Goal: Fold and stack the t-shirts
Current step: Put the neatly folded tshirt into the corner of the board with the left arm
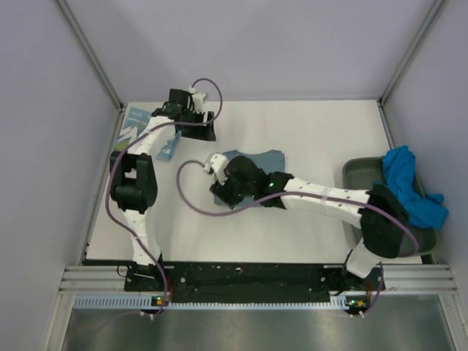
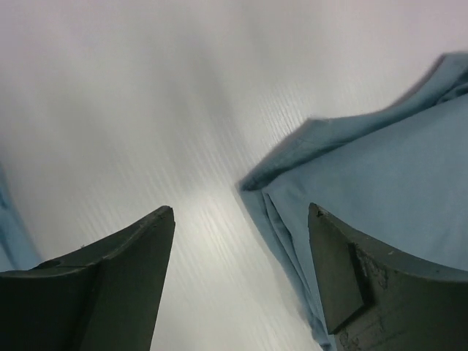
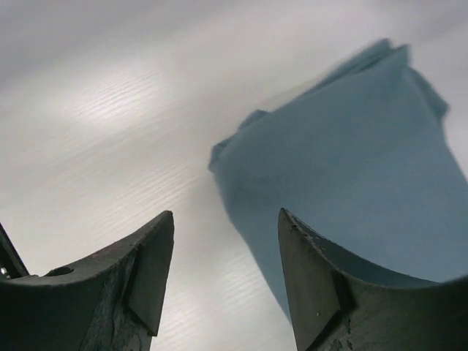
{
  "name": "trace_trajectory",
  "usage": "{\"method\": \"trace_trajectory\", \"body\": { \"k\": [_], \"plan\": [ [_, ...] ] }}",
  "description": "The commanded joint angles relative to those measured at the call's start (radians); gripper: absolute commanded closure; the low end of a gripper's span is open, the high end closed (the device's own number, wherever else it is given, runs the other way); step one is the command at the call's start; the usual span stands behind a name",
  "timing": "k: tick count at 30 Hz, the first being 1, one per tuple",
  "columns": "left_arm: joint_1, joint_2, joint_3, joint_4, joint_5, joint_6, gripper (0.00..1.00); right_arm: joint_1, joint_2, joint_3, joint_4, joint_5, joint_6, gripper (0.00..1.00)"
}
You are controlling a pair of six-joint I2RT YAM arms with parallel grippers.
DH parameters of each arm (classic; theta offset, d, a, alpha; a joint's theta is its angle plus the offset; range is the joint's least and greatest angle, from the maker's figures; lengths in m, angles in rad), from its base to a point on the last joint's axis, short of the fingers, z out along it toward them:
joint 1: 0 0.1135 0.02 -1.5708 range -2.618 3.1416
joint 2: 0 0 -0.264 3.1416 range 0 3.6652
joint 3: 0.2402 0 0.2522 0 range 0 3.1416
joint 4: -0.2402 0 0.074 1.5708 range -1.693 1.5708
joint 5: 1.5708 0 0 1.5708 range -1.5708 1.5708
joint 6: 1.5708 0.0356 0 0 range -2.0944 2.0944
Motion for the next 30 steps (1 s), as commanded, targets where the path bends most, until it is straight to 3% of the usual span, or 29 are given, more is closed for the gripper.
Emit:
{"method": "trace_trajectory", "body": {
  "k": [1,4,9,14,18,20,24,25,26,27,30],
  "plan": [
    [0.016,-0.270,-0.236,0.158,0.000,-0.166,0.21,-0.188,-0.226,-0.128,0.059,-0.075,0.213,0.40],
    [0.000,-0.368,-0.445,0.215,0.038,-0.234,0.18,-0.320,-0.323,-0.238,0.062,-0.099,0.282,0.39],
    [-0.016,-0.387,-0.644,0.270,0.086,-0.291,0.10,-0.502,-0.438,-0.395,0.075,-0.150,0.335,0.39],
    [-0.038,-0.315,-0.668,0.288,0.143,-0.326,0.09,-0.569,-0.524,-0.485,0.079,-0.144,0.333,0.38],
    [-0.064,-0.221,-0.663,0.311,0.229,-0.384,0.16,-0.589,-0.573,-0.524,0.080,-0.137,0.332,0.38],
    [-0.072,-0.178,-0.658,0.336,0.279,-0.414,0.29,-0.598,-0.592,-0.532,0.077,-0.137,0.332,0.38],
    [-0.069,-0.108,-0.622,0.339,0.386,-0.432,0.66,-0.611,-0.622,-0.536,0.072,-0.131,0.330,0.38],
    [-0.067,-0.103,-0.612,0.341,0.406,-0.428,0.77,-0.615,-0.625,-0.536,0.071,-0.133,0.329,0.38],
    [-0.064,-0.103,-0.603,0.338,0.422,-0.423,0.95,-0.618,-0.630,-0.535,0.069,-0.131,0.326,0.38],
    [-0.059,-0.107,-0.596,0.331,0.434,-0.415,1.00,-0.620,-0.630,-0.533,0.068,-0.131,0.322,0.38],
    [-0.033,-0.143,-0.557,0.296,0.468,-0.369,1.00,-0.626,-0.630,-0.530,0.065,-0.130,0.318,0.38]
  ]
}}
